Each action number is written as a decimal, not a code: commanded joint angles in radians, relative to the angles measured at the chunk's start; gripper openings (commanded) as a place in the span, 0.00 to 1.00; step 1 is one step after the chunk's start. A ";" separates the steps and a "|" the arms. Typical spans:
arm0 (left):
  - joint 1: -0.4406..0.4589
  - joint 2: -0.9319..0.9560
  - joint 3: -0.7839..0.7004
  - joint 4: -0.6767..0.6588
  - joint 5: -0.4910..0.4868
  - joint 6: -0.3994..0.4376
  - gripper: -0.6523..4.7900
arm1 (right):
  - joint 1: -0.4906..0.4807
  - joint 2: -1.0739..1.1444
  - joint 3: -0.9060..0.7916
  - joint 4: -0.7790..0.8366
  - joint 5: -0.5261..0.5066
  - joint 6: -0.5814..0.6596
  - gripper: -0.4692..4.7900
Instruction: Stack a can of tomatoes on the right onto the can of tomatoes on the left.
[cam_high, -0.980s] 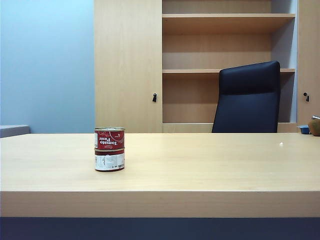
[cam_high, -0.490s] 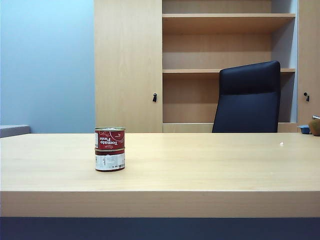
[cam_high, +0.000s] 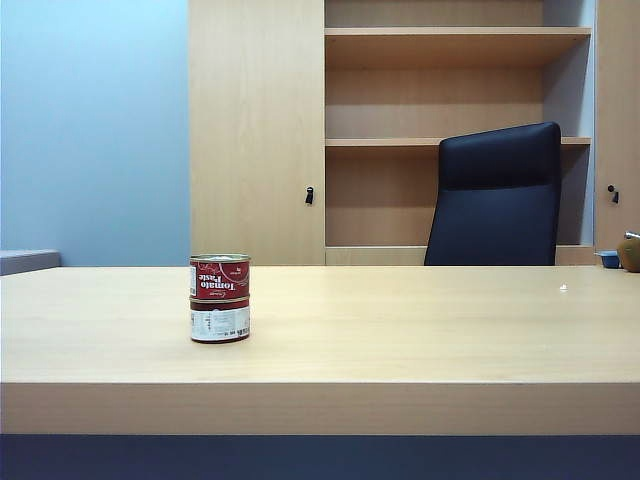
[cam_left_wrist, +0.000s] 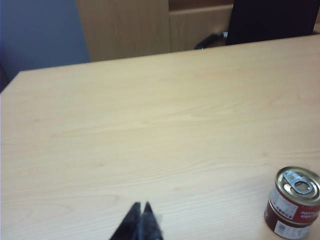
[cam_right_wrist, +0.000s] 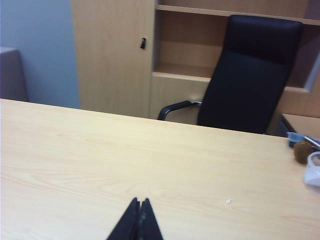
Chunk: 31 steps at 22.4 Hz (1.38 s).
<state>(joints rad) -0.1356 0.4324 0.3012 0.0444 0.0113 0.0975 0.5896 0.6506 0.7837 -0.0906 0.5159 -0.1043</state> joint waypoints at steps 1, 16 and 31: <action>-0.004 -0.082 0.000 -0.007 -0.027 0.000 0.11 | 0.000 -0.001 0.005 0.008 0.001 -0.001 0.08; 0.123 -0.414 -0.292 -0.018 -0.004 -0.116 0.11 | 0.000 -0.002 0.005 0.005 0.005 -0.001 0.08; 0.122 -0.430 -0.291 -0.224 -0.076 -0.113 0.11 | 0.000 -0.002 0.005 0.004 0.005 -0.001 0.08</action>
<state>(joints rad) -0.0124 0.0021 0.0078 -0.1768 -0.0616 -0.0162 0.5896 0.6518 0.7837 -0.0967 0.5194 -0.1043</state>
